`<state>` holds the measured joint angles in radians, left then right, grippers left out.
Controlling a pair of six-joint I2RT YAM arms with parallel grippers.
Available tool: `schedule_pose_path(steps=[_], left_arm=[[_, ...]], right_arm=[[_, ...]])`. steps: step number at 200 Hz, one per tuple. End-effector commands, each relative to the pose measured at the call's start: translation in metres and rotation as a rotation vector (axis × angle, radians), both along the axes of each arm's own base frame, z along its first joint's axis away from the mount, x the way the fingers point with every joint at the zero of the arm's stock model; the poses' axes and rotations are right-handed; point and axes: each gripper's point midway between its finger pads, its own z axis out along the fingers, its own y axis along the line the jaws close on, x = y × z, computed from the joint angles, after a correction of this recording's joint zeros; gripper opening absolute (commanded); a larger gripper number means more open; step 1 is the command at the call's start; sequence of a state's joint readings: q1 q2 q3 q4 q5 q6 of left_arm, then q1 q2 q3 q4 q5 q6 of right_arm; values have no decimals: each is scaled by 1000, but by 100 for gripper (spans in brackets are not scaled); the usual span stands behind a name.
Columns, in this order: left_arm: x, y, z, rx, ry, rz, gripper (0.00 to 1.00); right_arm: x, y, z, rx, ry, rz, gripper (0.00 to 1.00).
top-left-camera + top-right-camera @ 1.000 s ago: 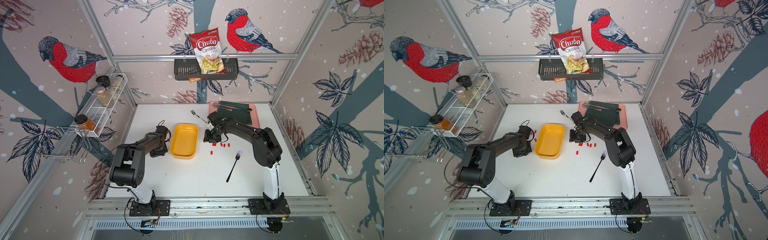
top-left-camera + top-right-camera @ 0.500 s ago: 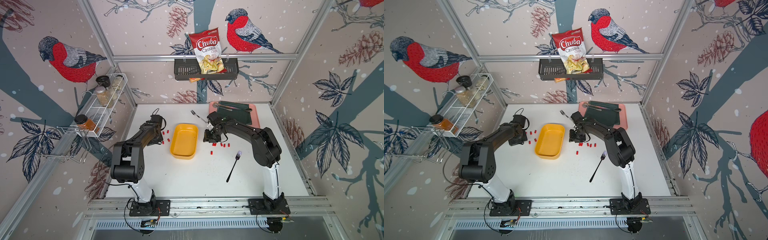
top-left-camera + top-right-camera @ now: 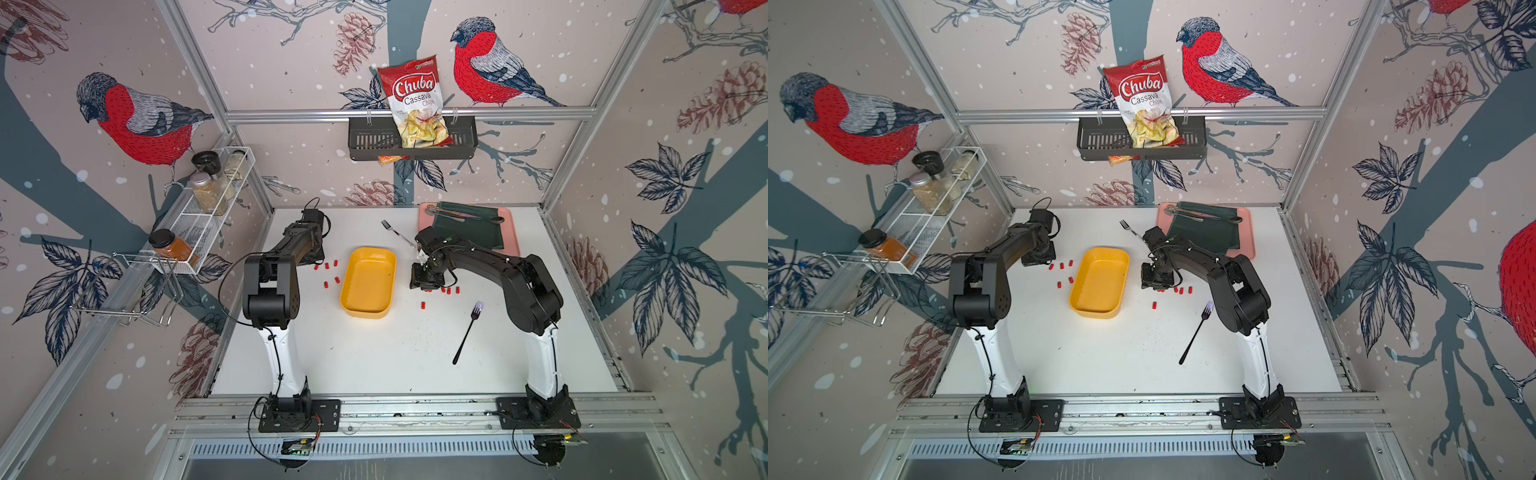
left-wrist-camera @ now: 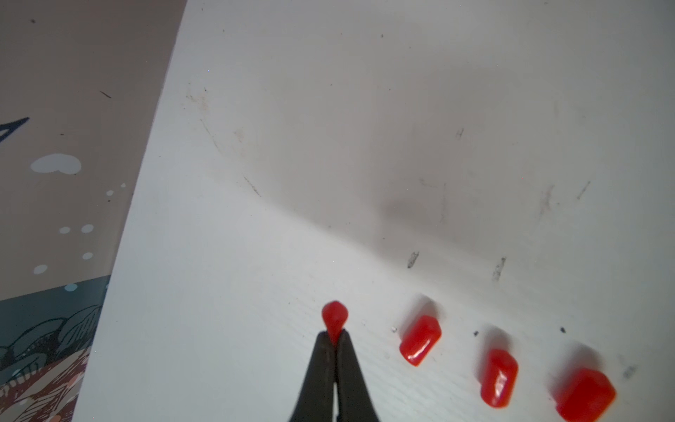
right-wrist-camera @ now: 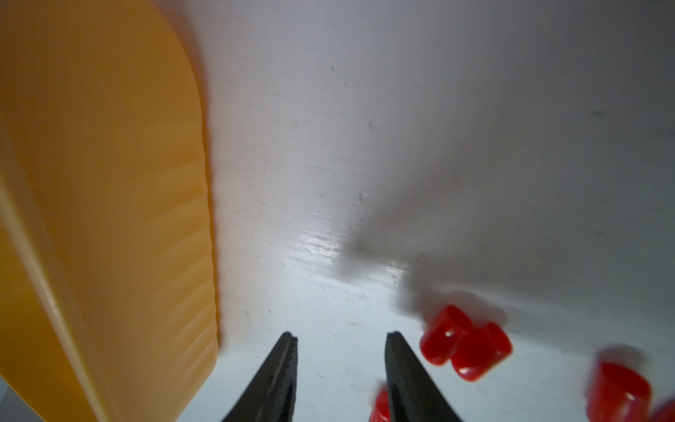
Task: Take the screw protection sleeves out of the storage box
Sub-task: Place the screw protection sleeve at the center of the board, then reset both arms
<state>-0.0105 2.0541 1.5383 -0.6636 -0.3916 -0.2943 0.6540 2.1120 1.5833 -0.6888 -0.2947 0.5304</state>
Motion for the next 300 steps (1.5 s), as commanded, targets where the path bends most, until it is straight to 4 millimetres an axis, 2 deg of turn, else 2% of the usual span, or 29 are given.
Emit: schedule_pose_path(steps=[1,26,62,102,120,140,156,169,183,196,205,213,218,223,230,240,254,260,270,279,283,285,300], left_arm=[[-7,0,-10,-6,40,-12,6],[-13,1,-18,-5,56,-13,10],[-9,-2,-18,-24,25,-13,24],[-3,-6,-14,-53,3,-16,26],[0,-7,2,-58,-33,-13,28],[3,-7,28,-63,-88,-9,30],[7,-12,55,-94,-156,-10,35],[8,-13,85,-111,-260,1,36],[8,-21,127,-184,-451,-8,37],[1,-26,160,-242,-642,-15,44],[-8,-27,176,-265,-751,-3,47],[-18,-27,181,-291,-816,17,49],[-25,-28,179,-311,-849,31,51],[-34,-28,170,-326,-862,44,51],[-46,-26,157,-335,-873,70,53],[-64,-21,138,-320,-880,105,61],[-92,-3,119,-220,-883,168,89],[-103,5,115,-167,-893,184,93],[-120,18,112,-77,-917,198,98],[-134,28,113,-6,-951,217,99],[-139,31,114,21,-968,221,99],[-142,33,114,34,-975,223,99],[-160,39,114,106,-1040,214,99]], right_arm=[[0,-2,3,-8,-2,-14,44],[0,0,2,-5,-1,-15,44],[0,2,1,-4,0,-16,44],[-1,5,3,-7,-8,-13,44],[1,4,7,-12,-18,-18,44],[5,1,13,-12,-36,-29,44],[10,-6,20,-22,-60,-48,44],[19,-18,33,-36,-113,-76,44],[38,-37,60,-48,-241,-126,45],[57,-57,94,-40,-397,-168,47],[68,-78,115,-65,-521,-209,48],[78,-98,129,-95,-643,-243,49],[84,-113,134,-124,-721,-264,51],[89,-127,142,-153,-797,-283,52],[93,-151,142,-210,-876,-313,55],[97,-187,144,-284,-937,-380,59],[99,-231,142,-324,-962,-463,66],[98,-249,142,-331,-971,-504,70],[90,-279,138,-345,-971,-576,76],[80,-303,137,-354,-977,-641,83],[76,-311,137,-355,-988,-665,97],[73,-315,140,-353,-999,-679,99],[45,-336,144,-343,-1100,-742,100]])
